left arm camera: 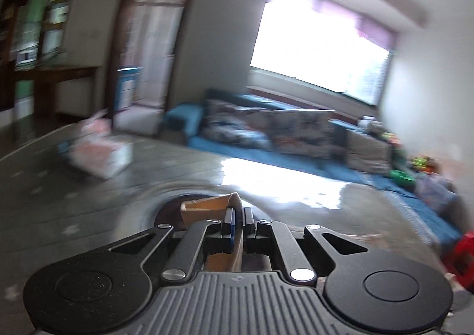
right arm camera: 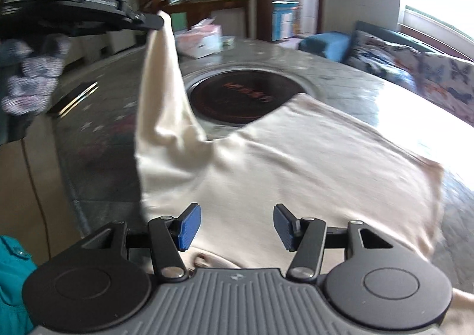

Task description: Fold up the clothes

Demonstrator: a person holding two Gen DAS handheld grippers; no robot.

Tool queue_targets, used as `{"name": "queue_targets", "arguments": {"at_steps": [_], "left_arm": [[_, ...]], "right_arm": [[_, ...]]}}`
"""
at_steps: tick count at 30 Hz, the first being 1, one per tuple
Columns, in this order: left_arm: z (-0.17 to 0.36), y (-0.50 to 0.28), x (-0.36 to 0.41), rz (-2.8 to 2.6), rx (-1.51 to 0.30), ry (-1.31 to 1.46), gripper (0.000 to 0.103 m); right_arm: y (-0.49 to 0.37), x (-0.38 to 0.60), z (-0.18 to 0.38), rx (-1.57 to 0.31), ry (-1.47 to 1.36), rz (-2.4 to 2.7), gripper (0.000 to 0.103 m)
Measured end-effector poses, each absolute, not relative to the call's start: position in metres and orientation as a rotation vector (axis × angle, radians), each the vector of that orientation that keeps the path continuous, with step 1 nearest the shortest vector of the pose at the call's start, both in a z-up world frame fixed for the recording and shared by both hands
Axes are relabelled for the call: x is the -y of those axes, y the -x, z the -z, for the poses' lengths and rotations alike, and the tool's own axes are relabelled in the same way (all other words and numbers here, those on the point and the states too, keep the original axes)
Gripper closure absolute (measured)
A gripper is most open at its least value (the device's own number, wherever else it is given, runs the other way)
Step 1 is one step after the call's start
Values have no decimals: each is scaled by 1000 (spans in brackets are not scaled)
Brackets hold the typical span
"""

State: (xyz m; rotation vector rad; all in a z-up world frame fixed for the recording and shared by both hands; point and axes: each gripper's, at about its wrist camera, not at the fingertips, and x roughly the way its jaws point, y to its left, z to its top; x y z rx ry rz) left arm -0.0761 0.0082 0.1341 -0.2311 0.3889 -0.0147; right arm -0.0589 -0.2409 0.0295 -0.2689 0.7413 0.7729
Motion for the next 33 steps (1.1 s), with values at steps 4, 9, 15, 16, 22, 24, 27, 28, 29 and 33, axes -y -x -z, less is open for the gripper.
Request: {"name": "queue_targets", "arguments": {"at_steps": [4, 9, 15, 16, 22, 24, 27, 28, 29, 33], "left_arm": [[-141, 77, 34, 178, -386, 199, 98], [-126, 73, 94, 371, -447, 141, 98], [-92, 73, 135, 506, -559, 81, 93], [-88, 74, 138, 513, -569, 65, 91], [-77, 78, 104, 459, -606, 46, 87], [-71, 78, 82, 387, -620, 33, 78], [-59, 79, 51, 272, -650, 8, 69], [-56, 81, 43, 243, -660, 1, 69], [-52, 82, 35, 219, -672, -2, 69], [-45, 83, 16, 172, -704, 12, 68]], "right_arm": [[56, 270, -31, -733, 220, -694, 48], [56, 304, -28, -740, 162, -603, 47], [62, 341, -22, -758, 101, -512, 47], [63, 346, -21, -760, 95, -502, 47], [67, 362, -22, -765, 56, -469, 47], [65, 362, -23, -760, 41, -476, 47], [61, 357, -23, -756, 26, -498, 47], [58, 353, -22, -758, 24, -509, 48], [56, 349, -20, -763, 25, -520, 48], [47, 332, -10, -791, 41, -554, 57]]}}
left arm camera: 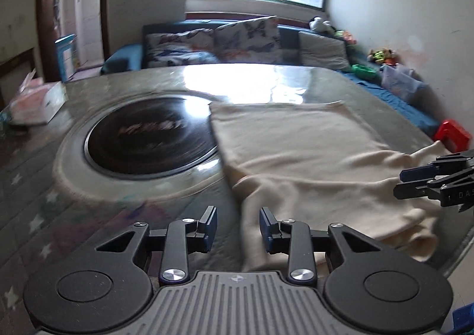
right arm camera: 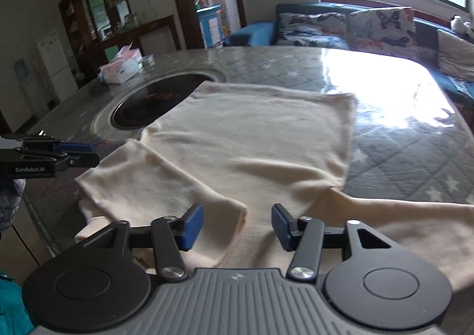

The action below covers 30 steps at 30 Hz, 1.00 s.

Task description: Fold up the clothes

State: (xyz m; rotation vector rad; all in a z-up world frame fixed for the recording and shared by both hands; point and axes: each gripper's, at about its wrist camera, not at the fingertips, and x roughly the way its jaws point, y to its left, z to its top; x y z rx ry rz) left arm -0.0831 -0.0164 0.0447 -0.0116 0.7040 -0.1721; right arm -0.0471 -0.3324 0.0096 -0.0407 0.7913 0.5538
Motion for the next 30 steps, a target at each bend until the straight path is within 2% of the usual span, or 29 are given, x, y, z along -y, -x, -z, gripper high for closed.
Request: {"name": "queue_targets", "arguments": {"at_steps": [1, 3, 4, 6, 8, 17, 21, 30], "left_arm": [[-44, 83, 14, 170, -707, 17, 67], [-42, 81, 13, 179, -713, 32, 66], [-41, 80, 14, 186, -716, 38, 66], [-38, 78, 19, 204, -725, 43, 66], [-33, 75, 25, 223, -738, 43, 66], [-28, 85, 28, 275, -768, 9, 66], [-39, 83, 23, 274, -744, 22, 66], [-55, 53, 35, 303, -665, 41, 69]], "right_arm": [[46, 329, -8, -799, 46, -555, 60], [45, 325, -4, -814, 58, -552, 72], [45, 324, -4, -815, 63, -549, 73], [46, 322, -5, -815, 75, -547, 91], [49, 320, -11, -799, 91, -541, 95], [57, 319, -58, -647, 155, -493, 96], [44, 320, -35, -728, 162, -439, 95], [43, 319, -32, -706, 159, -450, 92]]}}
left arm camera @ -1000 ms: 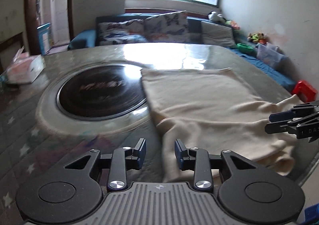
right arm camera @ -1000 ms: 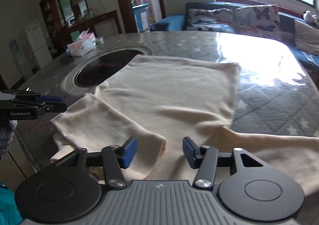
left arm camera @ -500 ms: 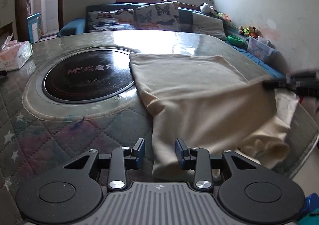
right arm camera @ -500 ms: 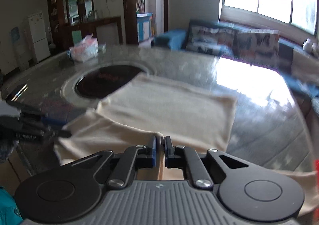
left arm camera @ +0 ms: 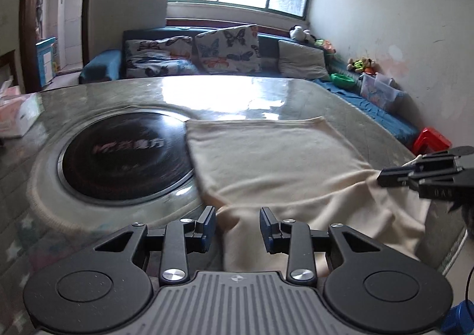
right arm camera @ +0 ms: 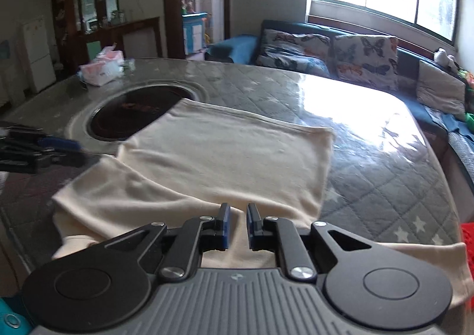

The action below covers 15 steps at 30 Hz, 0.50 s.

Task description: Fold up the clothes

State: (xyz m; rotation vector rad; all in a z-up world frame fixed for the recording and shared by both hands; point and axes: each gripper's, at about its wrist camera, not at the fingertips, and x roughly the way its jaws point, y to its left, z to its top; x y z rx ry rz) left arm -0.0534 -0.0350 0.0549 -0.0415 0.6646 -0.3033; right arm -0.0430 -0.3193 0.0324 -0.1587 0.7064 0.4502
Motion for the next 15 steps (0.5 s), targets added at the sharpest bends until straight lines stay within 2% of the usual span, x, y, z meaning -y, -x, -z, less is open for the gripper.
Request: {"name": "queue_targets", "arguments": {"at_steps": [9, 13, 15], "left_arm": [[-30, 36, 52, 297, -677, -51, 74], [-30, 37, 53, 289, -673, -65, 74], [-29, 37, 55, 283, -667, -78, 74]], "right_arm": [[35, 308, -4, -765, 153, -496, 91], [44, 306, -13, -745, 175, -502, 90], [50, 302, -18, -730, 182, -532, 86]]}}
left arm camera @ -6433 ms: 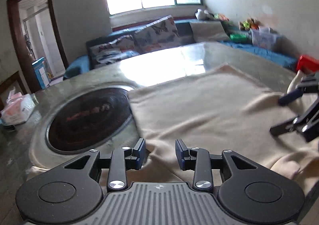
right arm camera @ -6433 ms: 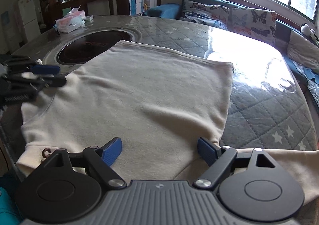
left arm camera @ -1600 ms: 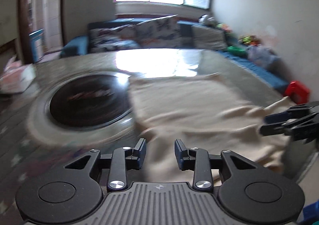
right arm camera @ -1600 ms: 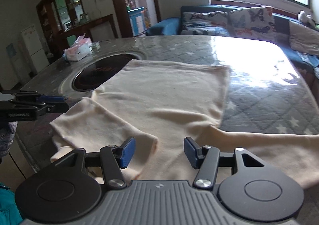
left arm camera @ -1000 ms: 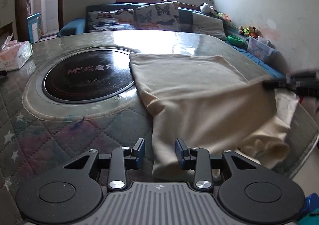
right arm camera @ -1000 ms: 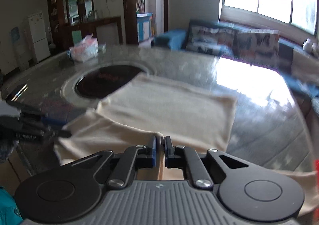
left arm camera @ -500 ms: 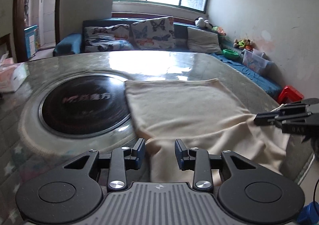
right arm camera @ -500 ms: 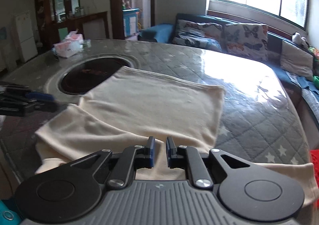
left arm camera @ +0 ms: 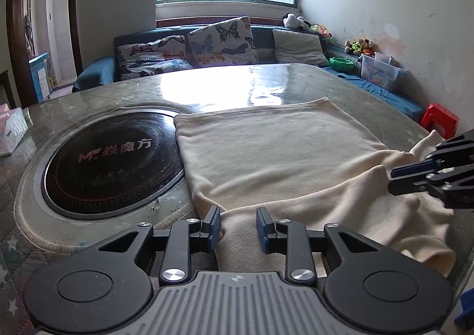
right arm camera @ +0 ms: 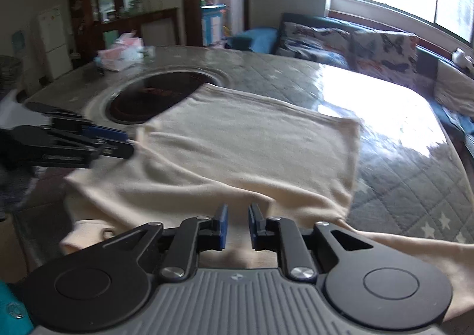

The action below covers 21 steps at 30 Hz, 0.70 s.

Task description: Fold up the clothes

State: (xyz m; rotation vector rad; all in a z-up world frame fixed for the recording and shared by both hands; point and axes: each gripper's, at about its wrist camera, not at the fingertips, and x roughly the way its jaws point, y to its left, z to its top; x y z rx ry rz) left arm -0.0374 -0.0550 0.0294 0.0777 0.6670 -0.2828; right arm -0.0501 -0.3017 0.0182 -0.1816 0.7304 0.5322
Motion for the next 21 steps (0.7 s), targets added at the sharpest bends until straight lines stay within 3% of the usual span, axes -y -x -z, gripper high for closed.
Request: {"name": "queue_targets", "arguments": {"at_steps": [6, 21], "left_arm": [[-28, 39, 57, 262, -659, -91, 74], [-39, 43, 62, 249, -630, -88, 73]], "right_arm": [[41, 272, -22, -701, 196, -638, 78], [39, 294, -10, -738, 204, -540, 78]]}}
